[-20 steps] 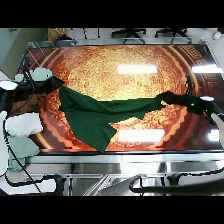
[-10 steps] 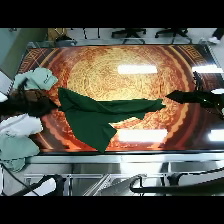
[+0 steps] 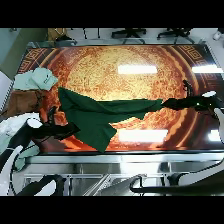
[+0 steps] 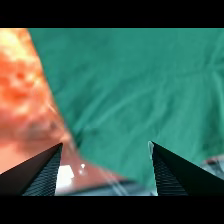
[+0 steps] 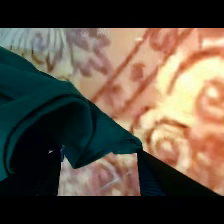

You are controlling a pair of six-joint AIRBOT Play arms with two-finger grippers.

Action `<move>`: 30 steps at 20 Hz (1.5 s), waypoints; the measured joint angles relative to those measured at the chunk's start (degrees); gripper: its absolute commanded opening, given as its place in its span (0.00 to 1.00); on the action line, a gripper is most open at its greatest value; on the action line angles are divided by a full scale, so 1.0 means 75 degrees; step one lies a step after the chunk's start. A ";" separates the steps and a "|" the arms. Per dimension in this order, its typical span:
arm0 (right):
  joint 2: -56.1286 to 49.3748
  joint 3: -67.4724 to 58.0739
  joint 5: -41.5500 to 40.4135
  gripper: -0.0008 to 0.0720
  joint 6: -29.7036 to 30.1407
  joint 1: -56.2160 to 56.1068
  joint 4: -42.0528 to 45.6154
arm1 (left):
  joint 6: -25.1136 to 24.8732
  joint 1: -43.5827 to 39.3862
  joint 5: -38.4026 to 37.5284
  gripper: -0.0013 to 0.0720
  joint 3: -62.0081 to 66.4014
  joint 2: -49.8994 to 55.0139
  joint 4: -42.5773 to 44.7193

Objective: Fold the shirts.

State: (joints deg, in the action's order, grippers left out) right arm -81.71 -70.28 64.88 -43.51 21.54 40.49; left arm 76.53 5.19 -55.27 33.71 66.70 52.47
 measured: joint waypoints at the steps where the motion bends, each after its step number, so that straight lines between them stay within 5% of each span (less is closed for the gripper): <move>1: -0.0119 -0.0009 0.0000 0.66 0.0000 -0.0058 -0.0064 | 0.0000 -0.0178 0.0227 0.83 0.0009 0.0204 -0.0096; 2: -0.0233 -0.0015 -0.0015 0.52 0.0003 -0.0117 -0.0085 | 0.0003 -0.0332 0.0356 0.71 0.0096 0.0440 -0.0219; 4: -0.0399 -0.0015 -0.0012 0.41 0.0006 -0.0192 -0.0102 | 0.0000 -0.0580 0.0510 0.13 0.0373 0.0915 -0.0262; 5: -0.0449 -0.0012 -0.0015 0.10 0.0035 -0.0224 -0.0111 | -0.0003 -0.0673 0.0548 0.04 0.0554 0.1131 -0.0251; 12: -0.0163 -0.0017 0.0455 0.05 0.0353 -0.0254 -0.0472 | -0.0154 -0.0822 -0.0029 0.04 0.2361 0.1189 -0.0326; 18: 0.1851 -0.1600 0.2337 0.05 0.0353 0.0545 -0.4124 | -0.0166 -0.0245 -0.1160 0.04 0.6420 -0.0443 -0.0405; 22: 0.3165 -0.3509 0.1973 0.05 -0.0128 0.1422 -0.5939 | -0.0058 0.0533 -0.1297 0.04 1.0080 -0.0968 -0.0460; 25: 0.3990 -0.4468 0.1370 0.05 -0.0335 0.1947 -0.6167 | -0.0029 0.1172 -0.1338 0.04 1.1543 -0.1329 -0.0495; 30: 0.4829 -0.4954 0.0720 0.05 -0.0635 0.2261 -0.5429 | -0.0297 0.1955 -0.0545 0.04 1.0719 -0.2352 -0.0463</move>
State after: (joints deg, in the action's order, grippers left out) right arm -45.50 -107.44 70.28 -48.27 38.50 -0.23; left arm 74.30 19.86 -59.35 114.10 49.06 48.99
